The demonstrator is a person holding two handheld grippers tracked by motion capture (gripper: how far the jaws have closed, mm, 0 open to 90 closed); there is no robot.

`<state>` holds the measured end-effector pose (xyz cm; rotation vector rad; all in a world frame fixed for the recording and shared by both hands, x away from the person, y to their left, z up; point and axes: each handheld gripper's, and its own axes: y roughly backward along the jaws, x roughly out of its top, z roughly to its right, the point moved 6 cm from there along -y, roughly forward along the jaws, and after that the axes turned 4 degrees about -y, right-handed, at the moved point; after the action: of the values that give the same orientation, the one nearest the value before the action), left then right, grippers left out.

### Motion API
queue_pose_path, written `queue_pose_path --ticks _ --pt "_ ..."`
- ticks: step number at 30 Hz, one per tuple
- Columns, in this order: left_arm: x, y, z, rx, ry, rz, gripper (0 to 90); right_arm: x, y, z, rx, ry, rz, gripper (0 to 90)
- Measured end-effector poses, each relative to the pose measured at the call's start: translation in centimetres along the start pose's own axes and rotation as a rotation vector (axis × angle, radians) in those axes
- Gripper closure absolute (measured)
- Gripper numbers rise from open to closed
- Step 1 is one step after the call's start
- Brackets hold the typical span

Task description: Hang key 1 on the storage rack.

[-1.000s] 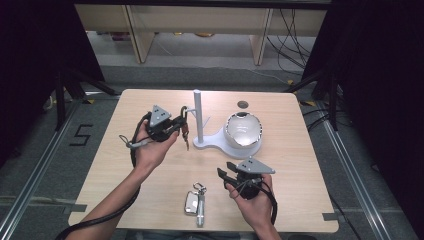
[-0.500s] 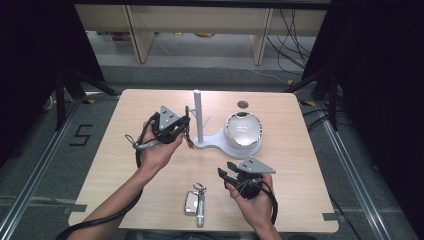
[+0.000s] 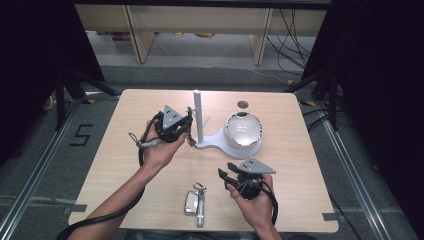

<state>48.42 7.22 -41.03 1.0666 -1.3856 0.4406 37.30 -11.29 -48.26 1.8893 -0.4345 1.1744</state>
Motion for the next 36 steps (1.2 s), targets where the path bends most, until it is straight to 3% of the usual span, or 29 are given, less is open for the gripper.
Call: queue_pose_path --ticks 2,3,5,7,8,9,10,12,13,14,15,18,19,20,22,23,24,25,28,29,30,32,33,36 --pt "0.0 0.0 0.0 -0.003 -0.002 0.002 80.7 0.1 0.0 0.2 -0.016 0.018 0.016 57.4" --pt "0.1 -0.1 -0.1 -0.007 -0.027 0.02 80.0 0.1 0.0 0.4 -0.023 0.04 0.022 57.3" --pt "0.1 0.0 0.0 -0.009 -0.029 0.021 77.9 0.1 0.0 0.3 -0.021 0.023 0.013 57.2" --pt "0.1 0.2 0.1 -0.013 -0.026 0.023 75.4 -0.1 0.1 -0.1 -0.008 -0.025 -0.004 57.0" --pt "0.0 0.3 0.1 -0.018 -0.024 0.021 73.7 0.0 -0.1 0.1 0.011 -0.002 0.009 56.9" --pt "-0.2 0.6 0.3 -0.022 -0.003 -0.001 71.3 0.0 0.0 0.1 0.006 -0.004 0.009 56.7" --pt "-0.2 0.7 0.2 -0.033 -0.021 0.008 69.5 0.0 0.0 0.2 0.007 -0.004 0.01 56.6" --pt "-0.7 1.2 0.3 -0.05 -0.012 -0.015 64.7 0.0 0.1 0.4 -0.015 0.005 0.013 56.3" --pt "-0.9 1.4 0.3 -0.059 -0.001 -0.02 62.7 -0.2 0.2 0.3 -0.013 -0.024 -0.01 56.2" --pt "-1.1 1.6 0.4 -0.068 0.015 -0.023 61.3 -0.1 0.2 0.5 -0.012 0.001 -0.003 56.1" --pt "-1.4 1.9 0.4 -0.074 0.013 -0.039 59.4 -0.1 0.1 0.5 -0.006 -0.011 0.0 56.0" --pt "-2.3 2.4 0.8 -0.112 0.061 -0.074 53.8 -0.1 0.1 0.6 -0.007 -0.023 0.009 55.8" --pt "-2.7 2.6 0.9 -0.126 0.056 -0.1 51.5 -0.1 0.2 0.6 -0.012 -0.03 0.002 55.7" --pt "-3.1 2.7 1.3 -0.152 0.079 -0.129 49.3 0.0 0.2 1.0 -0.027 0.023 0.003 55.4" --pt "-3.8 2.9 1.9 -0.187 0.107 -0.169 46.9 0.0 0.1 0.8 -0.001 -0.021 0.005 55.2" --pt "-4.1 3.1 2.0 -0.197 0.097 -0.189 45.0 0.0 0.2 0.8 -0.012 -0.041 -0.001 55.0" --pt "-4.3 3.1 2.4 -0.212 0.121 -0.196 44.6 -0.1 0.2 0.9 -0.019 -0.042 -0.01 55.0" --pt "-4.6 3.2 2.5 -0.219 0.1 -0.219 43.8 0.0 0.3 1.1 -0.02 -0.034 -0.013 55.0" --pt "-5.2 3.3 3.3 -0.244 0.109 -0.28 42.2 0.0 0.2 1.5 -0.024 -0.032 -0.016 54.8" --pt "-5.4 3.2 3.6 -0.256 0.11 -0.294 42.3 -0.1 0.1 1.4 -0.011 -0.057 -0.023 54.8" --pt "-5.7 3.2 4.0 -0.269 0.114 -0.317 42.3 -0.2 0.3 1.5 -0.028 -0.072 -0.045 54.8" --pt "-6.1 3.1 4.6 -0.291 0.1 -0.343 42.5 -0.2 0.1 1.8 -0.02 -0.065 -0.037 54.9" --pt "-6.2 3.0 4.9 -0.294 0.11 -0.356 42.6 -0.4 0.3 1.8 -0.032 -0.083 -0.065 54.9" --pt "-7.0 2.9 6.1 -0.322 0.097 -0.396 43.0 -0.5 0.2 1.9 -0.023 -0.094 -0.061 55.0"
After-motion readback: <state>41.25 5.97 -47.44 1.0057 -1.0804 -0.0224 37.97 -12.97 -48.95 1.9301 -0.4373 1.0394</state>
